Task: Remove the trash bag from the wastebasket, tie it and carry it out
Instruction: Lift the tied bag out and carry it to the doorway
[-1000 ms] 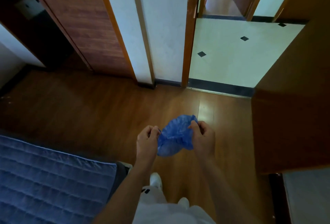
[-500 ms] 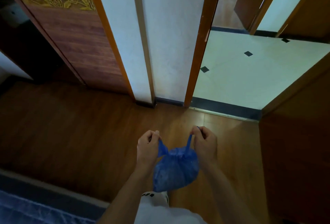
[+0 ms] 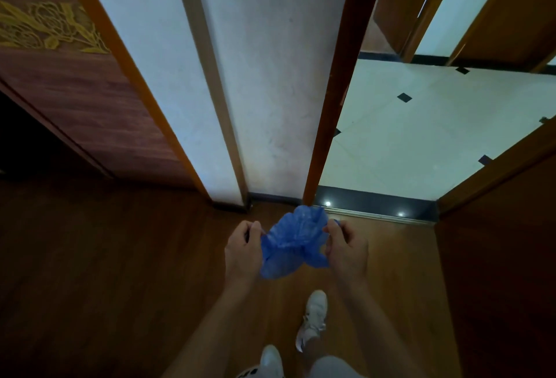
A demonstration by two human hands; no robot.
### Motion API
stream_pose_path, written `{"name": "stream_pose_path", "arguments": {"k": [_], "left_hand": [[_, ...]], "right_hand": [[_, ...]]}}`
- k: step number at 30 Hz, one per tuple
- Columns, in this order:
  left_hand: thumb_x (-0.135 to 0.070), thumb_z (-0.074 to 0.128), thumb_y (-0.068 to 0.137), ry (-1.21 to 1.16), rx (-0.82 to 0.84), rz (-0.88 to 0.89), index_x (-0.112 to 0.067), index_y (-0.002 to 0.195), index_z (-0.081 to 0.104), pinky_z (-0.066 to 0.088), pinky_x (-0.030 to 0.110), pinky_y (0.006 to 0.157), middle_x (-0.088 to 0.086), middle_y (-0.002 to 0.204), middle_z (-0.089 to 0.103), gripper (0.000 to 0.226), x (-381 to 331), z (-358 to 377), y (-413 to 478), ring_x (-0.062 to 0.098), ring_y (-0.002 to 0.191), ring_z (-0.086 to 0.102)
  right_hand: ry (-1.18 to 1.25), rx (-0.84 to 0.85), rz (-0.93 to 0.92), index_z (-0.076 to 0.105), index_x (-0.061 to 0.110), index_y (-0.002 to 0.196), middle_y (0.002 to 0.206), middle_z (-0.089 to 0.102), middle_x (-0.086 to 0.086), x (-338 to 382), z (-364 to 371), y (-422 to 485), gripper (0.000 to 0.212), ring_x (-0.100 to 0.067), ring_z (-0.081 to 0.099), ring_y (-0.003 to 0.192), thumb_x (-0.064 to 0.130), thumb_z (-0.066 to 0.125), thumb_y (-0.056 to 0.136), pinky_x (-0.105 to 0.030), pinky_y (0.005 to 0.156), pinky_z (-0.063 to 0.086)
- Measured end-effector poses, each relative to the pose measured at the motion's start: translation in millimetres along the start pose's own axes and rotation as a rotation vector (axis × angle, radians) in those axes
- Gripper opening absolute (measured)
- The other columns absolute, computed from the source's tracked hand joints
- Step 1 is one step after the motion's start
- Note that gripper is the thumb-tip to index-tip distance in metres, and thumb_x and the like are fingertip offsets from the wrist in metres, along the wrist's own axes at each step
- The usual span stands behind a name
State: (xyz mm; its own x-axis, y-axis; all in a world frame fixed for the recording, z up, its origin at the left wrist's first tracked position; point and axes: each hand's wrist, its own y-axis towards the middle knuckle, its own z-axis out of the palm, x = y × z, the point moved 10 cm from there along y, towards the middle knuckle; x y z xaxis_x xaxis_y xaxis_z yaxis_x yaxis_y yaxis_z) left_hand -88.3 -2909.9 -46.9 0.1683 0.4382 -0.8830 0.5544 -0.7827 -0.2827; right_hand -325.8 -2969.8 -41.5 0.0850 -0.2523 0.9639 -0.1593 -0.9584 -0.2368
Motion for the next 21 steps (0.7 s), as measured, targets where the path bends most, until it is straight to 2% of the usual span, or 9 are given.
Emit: {"name": "stream_pose_path", "arguments": {"k": [3,6,10,14,16,18,21], "left_hand": [[-0.025,0.048,0.100,-0.026,0.003,-0.015,-0.016,0.078,0.062,0.044,0.032,0.064,0.002,0.075,0.061,0.027,-9.1,17.6,33.3,0.016,0.073,0.057],[-0.026,0.049,0.100,-0.046,-0.002,-0.044,-0.015,0.079,0.062,0.046,0.032,0.064,0.005,0.076,0.062,0.027,-23.5,34.3,61.0,0.016,0.072,0.058],[-0.028,0.050,0.100,-0.018,-0.041,-0.090,-0.018,0.075,0.060,0.044,0.033,0.066,0.003,0.075,0.062,0.029,-39.2,53.1,99.3,0.018,0.074,0.058],[-0.027,0.052,0.099,0.029,-0.088,-0.081,-0.019,0.077,0.062,0.042,0.033,0.066,0.001,0.076,0.063,0.025,-54.4,65.1,134.7,0.017,0.075,0.058],[-0.026,0.053,0.098,0.039,-0.119,-0.088,-0.018,0.079,0.061,0.041,0.030,0.065,0.000,0.077,0.063,0.022,-57.6,69.4,147.6,0.014,0.074,0.058],[-0.024,0.054,0.098,0.053,-0.156,-0.099,-0.018,0.083,0.061,0.040,0.029,0.065,0.000,0.080,0.063,0.018,-58.0,70.6,157.9,0.013,0.075,0.058],[-0.024,0.054,0.098,0.049,-0.173,-0.105,-0.015,0.090,0.062,0.041,0.029,0.071,0.001,0.084,0.064,0.014,-55.5,74.8,173.5,0.015,0.079,0.059]], "right_hand": [[-0.017,0.015,-0.002,0.066,0.013,0.076,0.055,0.056,0.008,3.8,7.3,41.3,0.023,-0.008,0.052,0.053,0.017,0.058,0.097,-0.024,0.052,0.041],[-0.047,0.075,-0.004,0.067,0.014,0.075,0.057,0.055,0.006,10.5,16.0,85.7,0.024,-0.012,0.051,0.057,0.018,0.058,0.097,-0.029,0.055,0.040],[-0.082,0.160,0.001,0.066,0.013,0.074,0.049,0.053,0.011,20.3,28.4,134.5,0.026,-0.001,0.046,0.049,0.018,0.057,0.098,-0.022,0.051,0.037],[-0.106,0.227,0.001,0.063,0.015,0.075,0.057,0.055,0.008,26.1,44.0,171.7,0.024,0.001,0.051,0.051,0.016,0.056,0.098,-0.018,0.054,0.040],[-0.128,0.216,0.003,0.063,0.016,0.077,0.064,0.058,-0.003,28.0,50.0,187.7,0.023,-0.003,0.055,0.057,0.017,0.056,0.098,-0.023,0.056,0.044],[-0.141,0.206,-0.015,0.063,0.013,0.079,0.071,0.060,-0.018,27.9,57.3,198.6,0.021,-0.018,0.059,0.063,0.020,0.056,0.098,-0.034,0.058,0.047],[-0.155,0.202,-0.029,0.064,0.011,0.083,0.075,0.063,-0.020,23.0,68.7,210.5,0.023,-0.033,0.063,0.067,0.025,0.055,0.099,-0.047,0.057,0.054]]}}
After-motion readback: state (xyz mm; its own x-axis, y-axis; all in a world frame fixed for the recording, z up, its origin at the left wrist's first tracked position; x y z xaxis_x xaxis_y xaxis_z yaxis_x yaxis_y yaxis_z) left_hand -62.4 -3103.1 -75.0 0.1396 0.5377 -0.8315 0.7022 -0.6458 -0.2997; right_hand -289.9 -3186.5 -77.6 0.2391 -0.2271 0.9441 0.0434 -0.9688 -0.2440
